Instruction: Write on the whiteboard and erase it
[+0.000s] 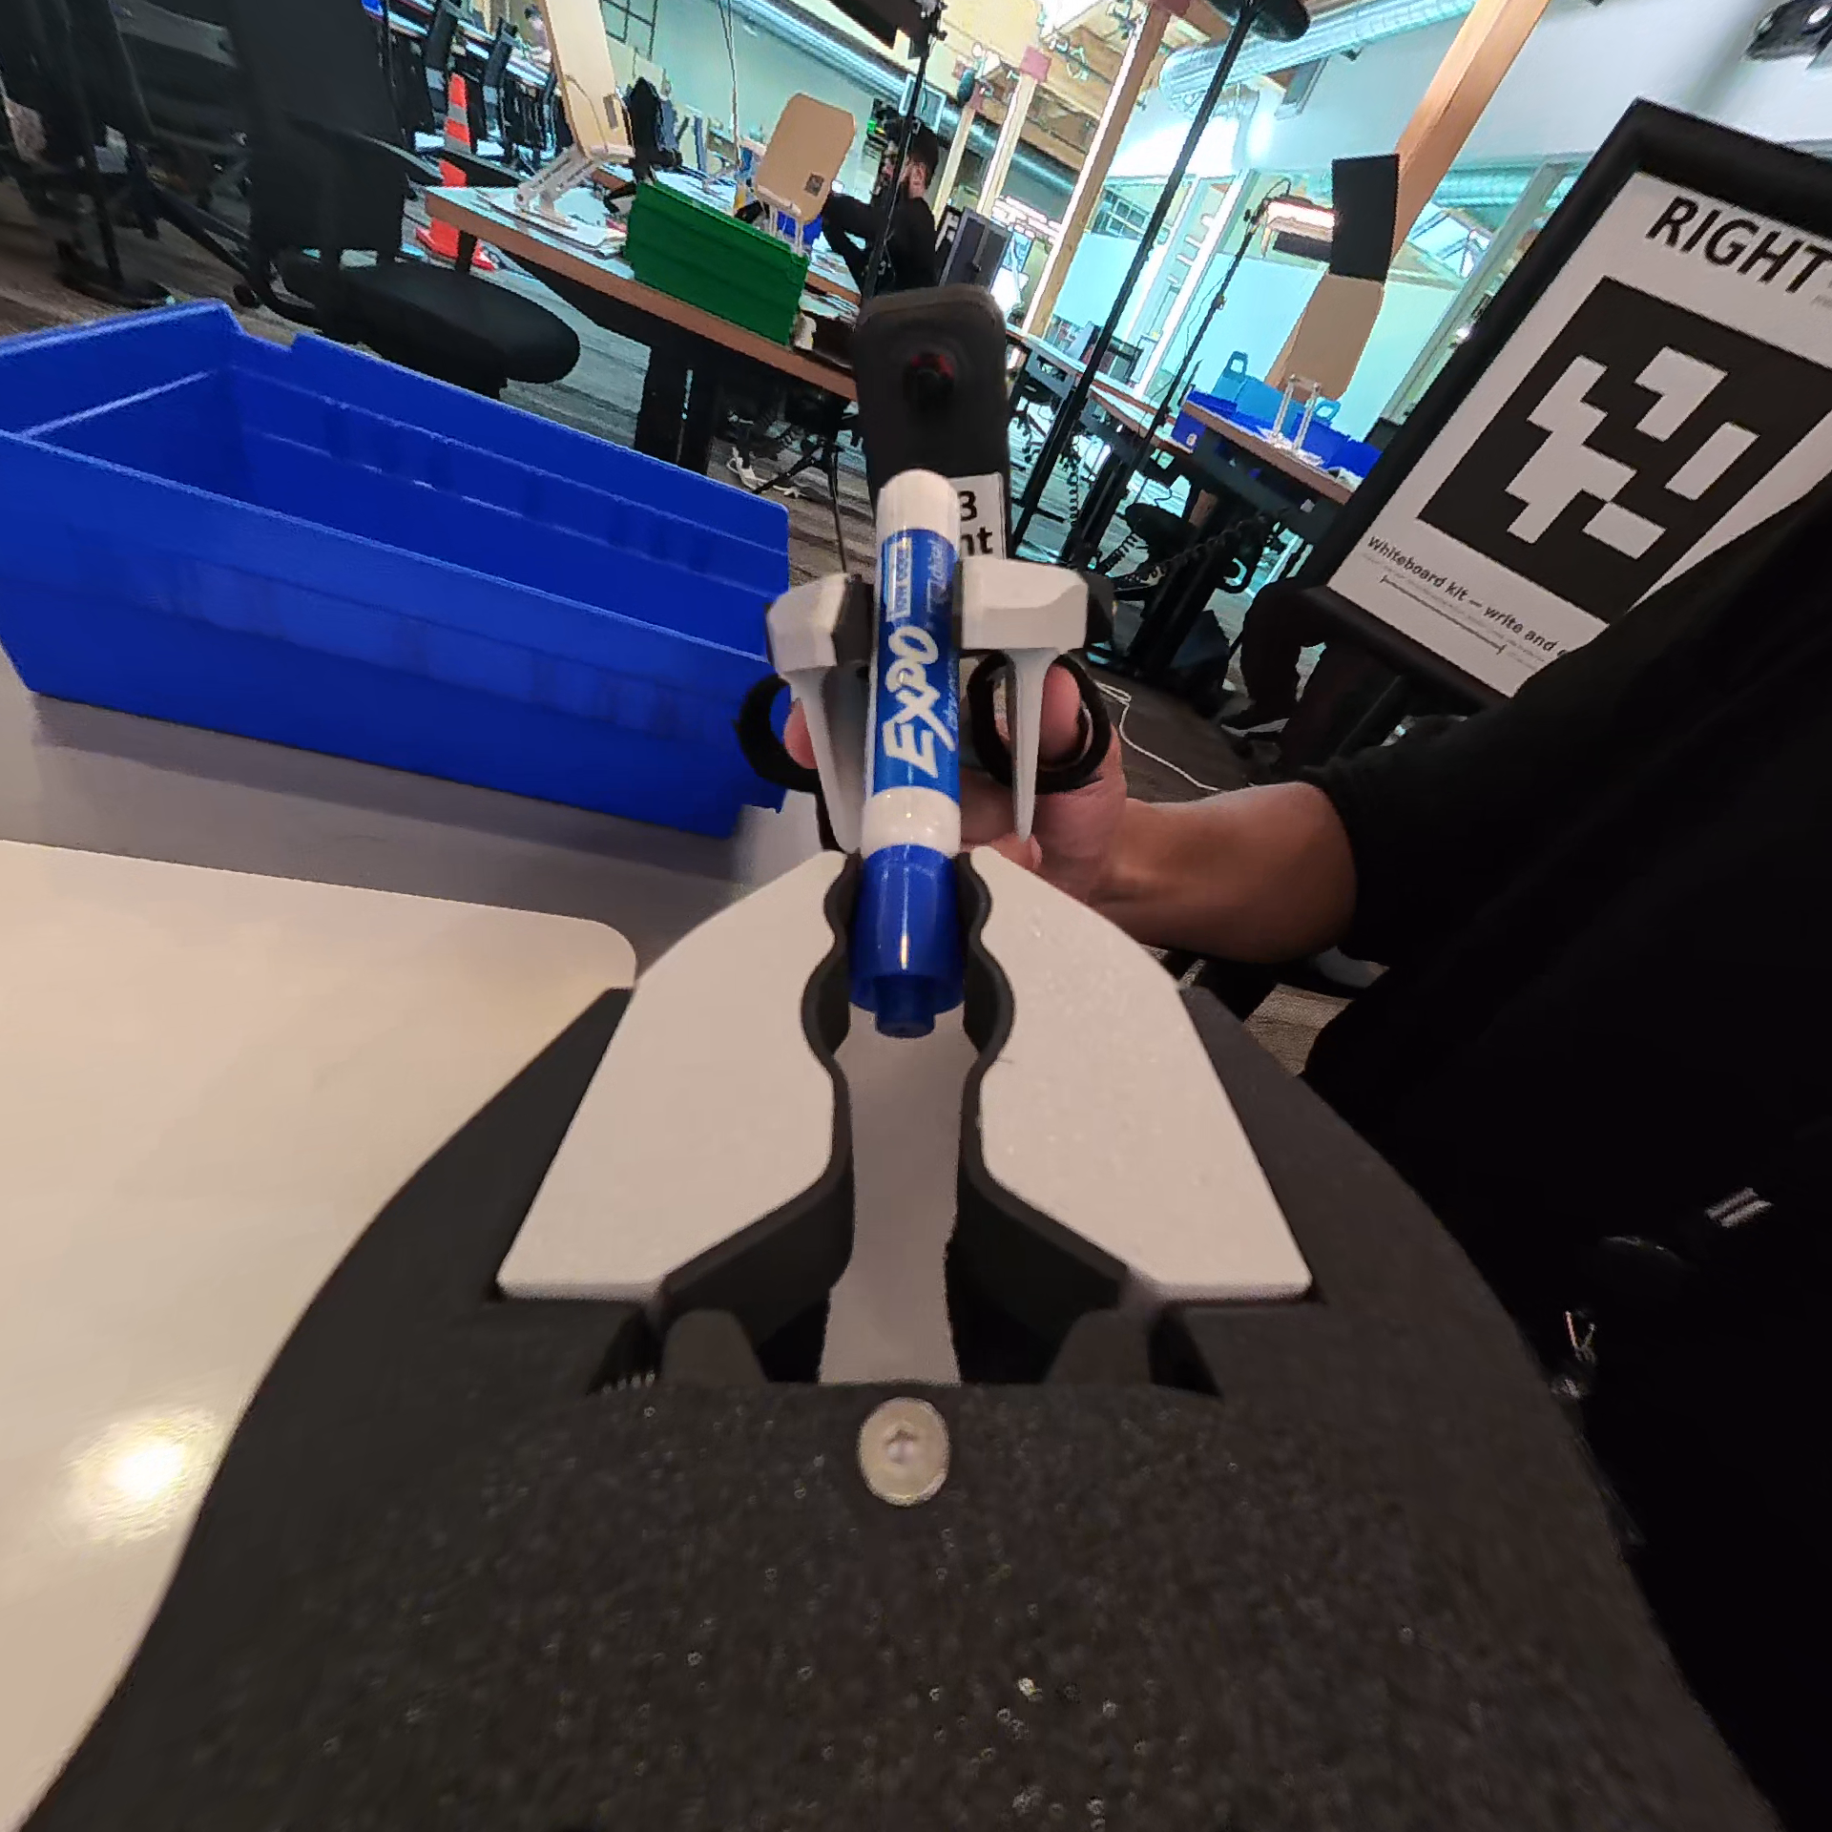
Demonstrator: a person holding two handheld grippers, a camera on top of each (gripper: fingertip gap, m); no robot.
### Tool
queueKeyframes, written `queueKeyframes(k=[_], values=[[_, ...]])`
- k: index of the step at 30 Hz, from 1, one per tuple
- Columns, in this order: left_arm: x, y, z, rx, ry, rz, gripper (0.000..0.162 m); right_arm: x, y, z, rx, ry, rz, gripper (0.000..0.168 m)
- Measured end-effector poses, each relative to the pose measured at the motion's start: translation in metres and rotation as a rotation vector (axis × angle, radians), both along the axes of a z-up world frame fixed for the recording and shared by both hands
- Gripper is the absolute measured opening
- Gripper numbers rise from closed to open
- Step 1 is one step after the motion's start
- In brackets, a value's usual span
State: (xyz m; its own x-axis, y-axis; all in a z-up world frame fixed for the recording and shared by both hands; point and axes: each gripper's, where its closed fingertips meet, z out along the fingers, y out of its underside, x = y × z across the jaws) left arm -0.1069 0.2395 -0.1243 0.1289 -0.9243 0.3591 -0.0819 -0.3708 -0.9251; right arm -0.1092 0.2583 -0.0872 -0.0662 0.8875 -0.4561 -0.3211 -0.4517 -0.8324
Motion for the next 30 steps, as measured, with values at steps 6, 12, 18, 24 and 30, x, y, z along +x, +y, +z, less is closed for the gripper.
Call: queueKeyframes(k=[6, 12, 18, 24, 30], values=[[0.0, -0.003, 0.003, 0.048, -0.001, 0.007, 0.017, 0.0, -0.003, 0.004, 0.001, 0.02, 0.003, 0.018], [0.001, -0.006, 0.011, 0.108, 0.005, 0.006, 0.018, 0.002, -0.004, 0.011, -0.024, 0.058, 0.017, 0.018], [0.0, -0.014, 0.029, 0.19, -0.016, 0.015, 0.018, 0.003, -0.012, 0.029, -0.002, 0.084, 0.029, 0.017], [-0.031, -0.009, 0.052, 0.224, -0.113, 0.085, 0.017, 0.049, 0.008, 0.067, -0.076, 0.311, -0.037, 0.017], [-0.081, 0.006, 0.023, 0.2, 0.241, 0.241, 0.017, 0.064, -0.011, 0.102, 0.317, -0.002, -0.174, 0.018]])
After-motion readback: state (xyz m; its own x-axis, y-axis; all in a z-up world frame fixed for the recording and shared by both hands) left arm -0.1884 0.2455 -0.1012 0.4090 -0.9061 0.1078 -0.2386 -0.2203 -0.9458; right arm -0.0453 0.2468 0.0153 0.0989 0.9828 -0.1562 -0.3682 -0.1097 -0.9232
